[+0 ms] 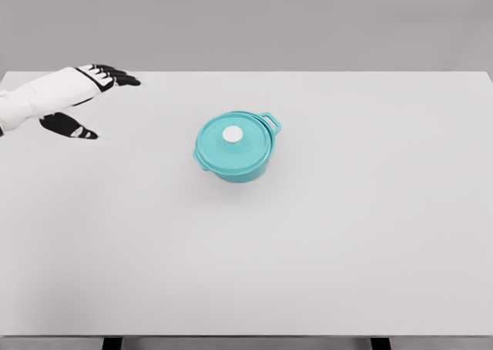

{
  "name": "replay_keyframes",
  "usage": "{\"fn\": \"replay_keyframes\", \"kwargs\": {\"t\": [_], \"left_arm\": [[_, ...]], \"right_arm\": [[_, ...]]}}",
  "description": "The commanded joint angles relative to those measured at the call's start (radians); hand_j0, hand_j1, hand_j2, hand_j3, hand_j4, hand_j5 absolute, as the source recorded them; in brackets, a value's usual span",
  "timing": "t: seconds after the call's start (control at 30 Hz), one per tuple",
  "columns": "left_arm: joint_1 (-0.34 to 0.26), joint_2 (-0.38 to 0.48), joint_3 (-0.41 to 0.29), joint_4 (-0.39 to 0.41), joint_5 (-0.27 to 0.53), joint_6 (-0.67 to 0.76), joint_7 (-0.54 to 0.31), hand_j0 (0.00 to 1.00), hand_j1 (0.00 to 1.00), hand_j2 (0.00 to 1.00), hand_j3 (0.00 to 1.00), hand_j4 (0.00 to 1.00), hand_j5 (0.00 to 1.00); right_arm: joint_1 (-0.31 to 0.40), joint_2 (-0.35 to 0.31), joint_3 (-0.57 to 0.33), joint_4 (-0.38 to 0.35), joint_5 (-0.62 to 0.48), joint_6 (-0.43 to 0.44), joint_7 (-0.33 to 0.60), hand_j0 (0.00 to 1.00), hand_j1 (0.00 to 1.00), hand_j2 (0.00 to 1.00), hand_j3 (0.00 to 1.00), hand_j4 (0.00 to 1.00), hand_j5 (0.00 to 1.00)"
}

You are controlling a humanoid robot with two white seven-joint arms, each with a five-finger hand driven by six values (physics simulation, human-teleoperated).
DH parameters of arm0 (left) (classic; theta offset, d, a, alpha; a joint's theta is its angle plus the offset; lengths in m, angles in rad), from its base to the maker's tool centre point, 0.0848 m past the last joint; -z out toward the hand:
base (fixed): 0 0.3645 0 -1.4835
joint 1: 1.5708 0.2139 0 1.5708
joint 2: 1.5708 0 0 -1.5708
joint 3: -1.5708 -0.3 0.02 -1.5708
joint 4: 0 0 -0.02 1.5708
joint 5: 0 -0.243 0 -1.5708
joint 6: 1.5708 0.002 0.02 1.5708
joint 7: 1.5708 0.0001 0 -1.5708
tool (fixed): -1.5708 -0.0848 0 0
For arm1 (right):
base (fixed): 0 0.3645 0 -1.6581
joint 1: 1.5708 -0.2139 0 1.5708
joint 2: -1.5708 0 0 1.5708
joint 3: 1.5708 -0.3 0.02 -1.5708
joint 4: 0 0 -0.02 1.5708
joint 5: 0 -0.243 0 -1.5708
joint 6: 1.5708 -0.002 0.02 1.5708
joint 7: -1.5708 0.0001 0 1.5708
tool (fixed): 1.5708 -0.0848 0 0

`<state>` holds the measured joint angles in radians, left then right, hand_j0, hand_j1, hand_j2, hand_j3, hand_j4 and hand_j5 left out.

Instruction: Cover the pot with left arm

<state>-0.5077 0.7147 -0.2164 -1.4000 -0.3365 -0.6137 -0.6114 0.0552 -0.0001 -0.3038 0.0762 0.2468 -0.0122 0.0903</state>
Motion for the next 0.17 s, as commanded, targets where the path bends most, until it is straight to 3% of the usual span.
{"fn": "replay_keyframes", "kwargs": {"t": [0.0,0.13], "left_arm": [[0.0,0.014,0.011,0.006,0.011,0.003,0.001,1.0,1.0,1.0,1.0,1.0,1.0],[0.008,0.011,0.011,0.006,0.01,0.003,0.001,1.0,1.0,1.0,1.0,1.0,1.0]], "right_arm": [[0.0,0.0,0.0,0.0,0.0,0.0,0.0,1.0,1.0,1.0,1.0,1.0,1.0],[0.0,0.0,0.0,0.0,0.0,0.0,0.0,1.0,1.0,1.0,1.0,1.0,1.0]]}}
